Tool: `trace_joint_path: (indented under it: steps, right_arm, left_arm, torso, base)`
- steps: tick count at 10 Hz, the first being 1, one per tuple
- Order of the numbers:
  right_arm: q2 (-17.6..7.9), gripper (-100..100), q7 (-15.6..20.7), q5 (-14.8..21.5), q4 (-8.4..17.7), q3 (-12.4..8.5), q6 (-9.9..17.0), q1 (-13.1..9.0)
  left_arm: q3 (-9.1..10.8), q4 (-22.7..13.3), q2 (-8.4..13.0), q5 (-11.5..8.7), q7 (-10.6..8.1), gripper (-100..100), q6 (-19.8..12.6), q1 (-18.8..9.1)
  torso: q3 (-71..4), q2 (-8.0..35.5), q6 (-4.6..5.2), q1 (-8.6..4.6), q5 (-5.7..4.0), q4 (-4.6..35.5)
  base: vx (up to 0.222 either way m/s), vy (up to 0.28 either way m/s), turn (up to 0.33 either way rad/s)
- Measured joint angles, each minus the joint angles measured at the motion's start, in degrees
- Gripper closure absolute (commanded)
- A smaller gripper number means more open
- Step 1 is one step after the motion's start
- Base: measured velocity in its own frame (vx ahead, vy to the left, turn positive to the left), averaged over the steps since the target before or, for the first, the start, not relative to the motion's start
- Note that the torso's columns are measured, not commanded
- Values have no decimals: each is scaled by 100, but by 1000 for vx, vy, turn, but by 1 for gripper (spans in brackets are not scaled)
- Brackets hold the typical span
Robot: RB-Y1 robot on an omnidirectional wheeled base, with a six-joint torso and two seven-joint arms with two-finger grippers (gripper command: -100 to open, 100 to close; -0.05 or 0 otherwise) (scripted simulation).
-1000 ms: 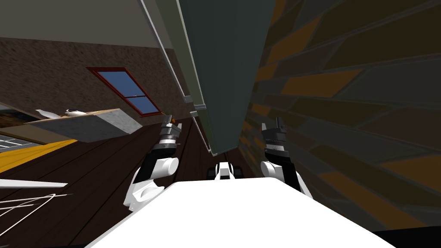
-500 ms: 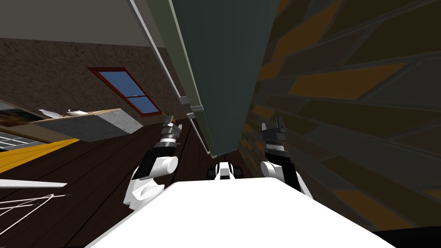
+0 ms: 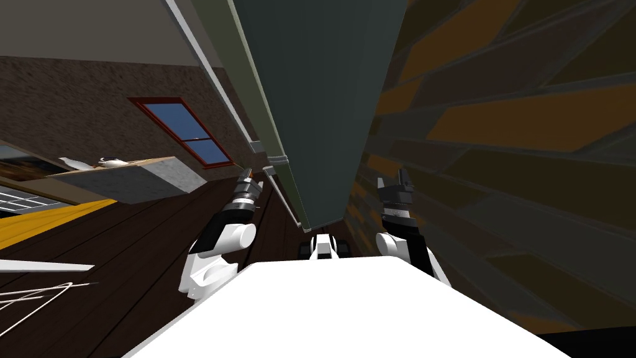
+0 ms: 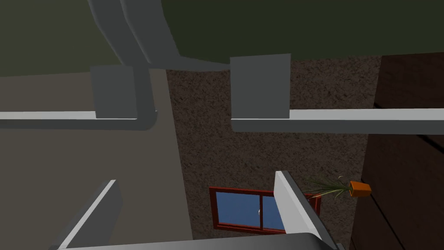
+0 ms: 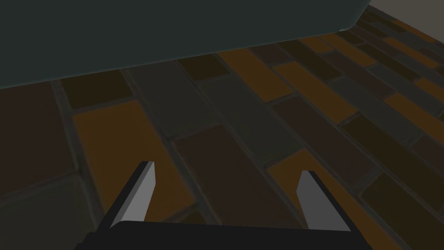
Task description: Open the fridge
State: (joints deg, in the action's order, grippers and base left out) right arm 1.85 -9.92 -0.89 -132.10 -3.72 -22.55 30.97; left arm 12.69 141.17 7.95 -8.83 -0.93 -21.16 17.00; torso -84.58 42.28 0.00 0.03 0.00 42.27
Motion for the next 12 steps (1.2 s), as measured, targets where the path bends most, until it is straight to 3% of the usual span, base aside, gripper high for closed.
trace_joint_path:
  steps: [8, 12]
  right_arm:
    - [0, 0, 0, 0, 0, 0, 0, -1]
    - [0, 0, 0, 0, 0, 0, 0, -1]
  left_arm:
    - [220, 119, -201, -92, 154, -100, -1256, -303]
    - [303, 150, -426, -134, 212, -100, -1721, -428]
  torso:
    - [-4, -9, 9, -6, 0, -3]
    - [6, 7, 0, 2, 2, 3]
  base:
    - [100, -47, 34]
    - [74, -32, 17]
